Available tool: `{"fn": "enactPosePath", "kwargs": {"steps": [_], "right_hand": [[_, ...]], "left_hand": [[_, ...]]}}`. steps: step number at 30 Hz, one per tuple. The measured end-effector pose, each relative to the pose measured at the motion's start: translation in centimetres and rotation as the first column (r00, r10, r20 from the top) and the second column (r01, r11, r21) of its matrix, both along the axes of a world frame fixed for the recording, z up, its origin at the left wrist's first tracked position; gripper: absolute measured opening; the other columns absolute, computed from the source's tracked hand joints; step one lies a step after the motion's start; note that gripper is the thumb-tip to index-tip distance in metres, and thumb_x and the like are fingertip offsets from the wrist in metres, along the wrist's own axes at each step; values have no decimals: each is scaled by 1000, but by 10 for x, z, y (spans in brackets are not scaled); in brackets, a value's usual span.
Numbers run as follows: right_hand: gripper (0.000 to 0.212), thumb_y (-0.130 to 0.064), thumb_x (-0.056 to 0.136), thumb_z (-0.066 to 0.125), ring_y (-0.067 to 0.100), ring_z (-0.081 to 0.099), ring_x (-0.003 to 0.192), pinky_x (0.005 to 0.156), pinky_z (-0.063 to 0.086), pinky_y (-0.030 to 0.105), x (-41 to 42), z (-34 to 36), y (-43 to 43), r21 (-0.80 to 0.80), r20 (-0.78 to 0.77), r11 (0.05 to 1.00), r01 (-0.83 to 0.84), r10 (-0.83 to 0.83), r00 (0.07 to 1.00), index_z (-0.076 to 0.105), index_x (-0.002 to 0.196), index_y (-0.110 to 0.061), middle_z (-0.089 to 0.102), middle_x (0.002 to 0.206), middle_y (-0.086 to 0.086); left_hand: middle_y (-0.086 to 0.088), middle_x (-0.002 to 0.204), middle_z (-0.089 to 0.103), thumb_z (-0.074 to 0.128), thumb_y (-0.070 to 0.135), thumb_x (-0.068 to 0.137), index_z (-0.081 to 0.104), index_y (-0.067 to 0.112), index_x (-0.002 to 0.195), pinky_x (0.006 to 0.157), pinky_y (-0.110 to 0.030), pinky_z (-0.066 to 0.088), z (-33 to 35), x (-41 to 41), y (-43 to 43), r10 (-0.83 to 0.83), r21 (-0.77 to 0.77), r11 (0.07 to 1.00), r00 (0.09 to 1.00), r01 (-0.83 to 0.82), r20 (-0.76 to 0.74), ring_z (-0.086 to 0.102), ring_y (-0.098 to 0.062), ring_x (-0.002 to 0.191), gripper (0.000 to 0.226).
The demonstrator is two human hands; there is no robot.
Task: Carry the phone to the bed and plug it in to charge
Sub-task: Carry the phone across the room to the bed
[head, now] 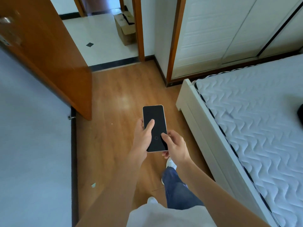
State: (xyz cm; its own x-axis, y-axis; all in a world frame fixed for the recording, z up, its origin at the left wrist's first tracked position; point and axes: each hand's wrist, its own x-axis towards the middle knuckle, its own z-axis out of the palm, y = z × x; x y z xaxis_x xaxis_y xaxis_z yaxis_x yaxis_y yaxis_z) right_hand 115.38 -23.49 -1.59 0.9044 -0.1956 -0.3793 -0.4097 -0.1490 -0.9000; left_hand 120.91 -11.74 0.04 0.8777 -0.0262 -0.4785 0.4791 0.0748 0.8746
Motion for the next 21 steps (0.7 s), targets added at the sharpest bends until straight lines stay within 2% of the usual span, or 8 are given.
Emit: {"fn": "enactPosePath", "kwargs": {"steps": [5, 11, 17, 21], "right_hand": [[25, -37, 101, 50, 17, 66, 51, 48, 55, 26, 73, -8, -29, -12, 1, 1000, 22, -21, 1000, 60, 104, -15, 71, 87, 0], [25, -35, 101, 50, 13, 64, 49, 47, 54, 26, 178, -6, -85, -2, 33, 999, 42, -42, 999, 61, 101, -13, 70, 82, 4], [25, -32, 102, 48, 2, 65, 52, 44, 49, 18, 266, 8, -139, 13, 63, 997, 71, -72, 995, 61, 105, -10, 67, 78, 0], [31, -38, 100, 48, 5, 67, 55, 44, 51, 21, 307, 7, -164, -2, 87, 996, 88, -88, 992, 61, 104, -10, 69, 79, -1]], "left_hand": [[-4, 106, 73, 60, 36, 98, 58, 26, 109, 75, -46, 62, -6, 76, -29, -29, 16, 999, 1000, 29, -11, 74, -24, 90, 15], [-2, 107, 72, 58, 39, 99, 56, 24, 117, 78, -43, 62, -1, 183, -85, -54, 87, 995, 999, 54, 3, 73, -23, 94, 24], [-2, 109, 72, 58, 41, 98, 55, 26, 116, 80, -46, 62, 12, 272, -141, -70, 98, 993, 998, 70, -2, 72, -23, 94, 23], [-2, 109, 71, 58, 42, 98, 54, 27, 118, 80, -47, 63, 11, 314, -168, -95, 106, 990, 995, 95, -3, 72, -24, 94, 25]]}}
